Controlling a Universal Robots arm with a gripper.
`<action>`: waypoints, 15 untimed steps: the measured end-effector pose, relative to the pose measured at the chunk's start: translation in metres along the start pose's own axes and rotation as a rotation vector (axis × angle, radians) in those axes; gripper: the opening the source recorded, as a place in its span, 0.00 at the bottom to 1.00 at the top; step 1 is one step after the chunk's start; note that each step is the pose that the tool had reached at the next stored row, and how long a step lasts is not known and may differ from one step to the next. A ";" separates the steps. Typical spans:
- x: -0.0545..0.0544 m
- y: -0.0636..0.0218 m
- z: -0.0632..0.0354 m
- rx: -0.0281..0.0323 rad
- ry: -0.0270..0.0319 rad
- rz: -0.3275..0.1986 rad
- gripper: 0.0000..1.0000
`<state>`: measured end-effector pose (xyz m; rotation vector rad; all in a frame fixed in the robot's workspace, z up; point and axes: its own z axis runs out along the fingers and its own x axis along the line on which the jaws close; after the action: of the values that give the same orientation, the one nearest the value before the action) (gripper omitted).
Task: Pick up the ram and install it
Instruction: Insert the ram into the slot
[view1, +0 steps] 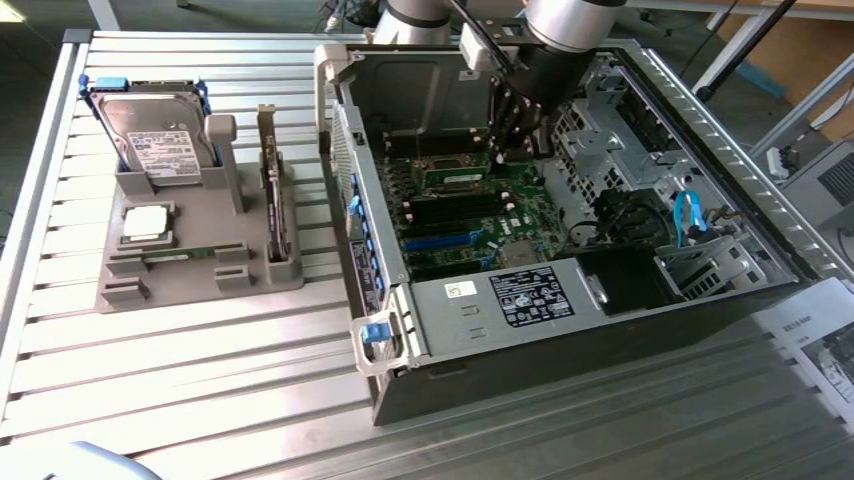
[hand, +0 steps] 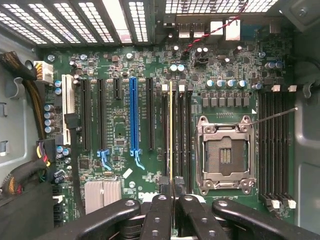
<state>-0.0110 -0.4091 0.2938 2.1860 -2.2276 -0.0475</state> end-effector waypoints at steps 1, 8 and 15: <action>0.000 -0.0001 0.0010 0.0000 -0.0001 0.000 0.12; 0.000 -0.0004 0.0102 0.0007 -0.0002 0.000 0.12; 0.000 -0.0007 0.0186 0.0015 -0.0002 0.000 0.12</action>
<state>-0.0110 -0.4091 0.2753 2.1868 -2.2284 -0.0461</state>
